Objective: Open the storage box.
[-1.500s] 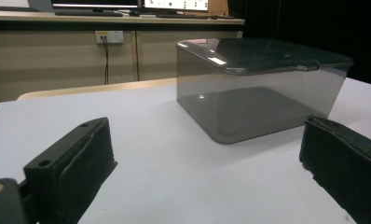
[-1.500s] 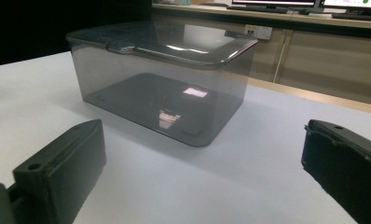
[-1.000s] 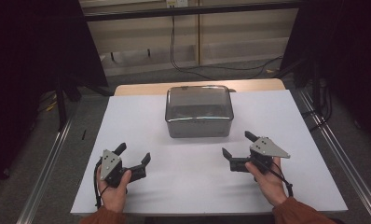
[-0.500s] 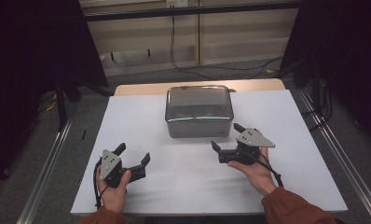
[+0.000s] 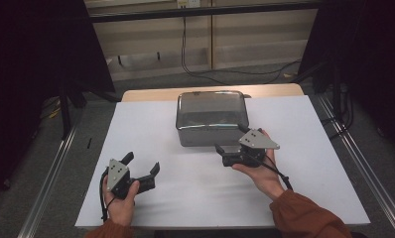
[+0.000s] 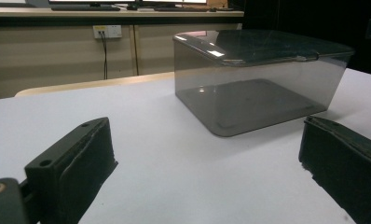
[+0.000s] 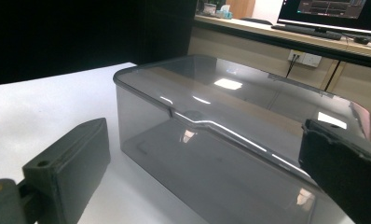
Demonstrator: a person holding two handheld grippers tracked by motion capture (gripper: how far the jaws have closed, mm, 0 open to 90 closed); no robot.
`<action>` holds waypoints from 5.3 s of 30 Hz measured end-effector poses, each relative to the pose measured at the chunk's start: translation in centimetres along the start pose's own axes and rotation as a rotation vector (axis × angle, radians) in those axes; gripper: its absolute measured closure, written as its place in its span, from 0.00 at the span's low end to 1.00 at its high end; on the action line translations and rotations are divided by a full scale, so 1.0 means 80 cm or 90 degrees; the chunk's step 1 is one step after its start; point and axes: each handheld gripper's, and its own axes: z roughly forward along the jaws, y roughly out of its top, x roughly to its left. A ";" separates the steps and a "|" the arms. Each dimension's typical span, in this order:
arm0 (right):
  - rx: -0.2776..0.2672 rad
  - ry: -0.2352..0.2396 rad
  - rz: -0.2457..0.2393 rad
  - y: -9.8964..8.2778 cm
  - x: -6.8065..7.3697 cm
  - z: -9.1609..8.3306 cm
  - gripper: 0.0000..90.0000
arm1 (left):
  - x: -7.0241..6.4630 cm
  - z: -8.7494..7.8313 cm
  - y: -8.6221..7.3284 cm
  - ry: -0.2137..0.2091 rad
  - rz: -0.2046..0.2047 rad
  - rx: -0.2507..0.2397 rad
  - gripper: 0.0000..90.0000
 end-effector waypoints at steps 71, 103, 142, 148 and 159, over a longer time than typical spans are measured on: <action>0.107 -0.117 -0.726 -0.009 0.048 0.060 0.85 | 0.005 0.003 0.002 -0.018 0.013 0.017 0.03; 0.088 -0.128 -0.721 0.005 0.042 0.055 0.88 | 0.007 0.010 0.011 -0.060 -0.023 0.000 0.03; 0.062 -0.138 -0.706 0.023 0.037 0.055 0.88 | -0.013 0.089 0.052 -0.105 0.025 -0.027 0.03; 0.057 -0.138 -0.698 0.027 0.034 0.055 0.89 | -0.009 0.111 0.054 -0.118 0.031 -0.024 0.03; 0.048 -0.145 -0.690 0.039 0.031 0.056 0.89 | -0.017 0.139 0.074 -0.122 0.026 -0.027 0.04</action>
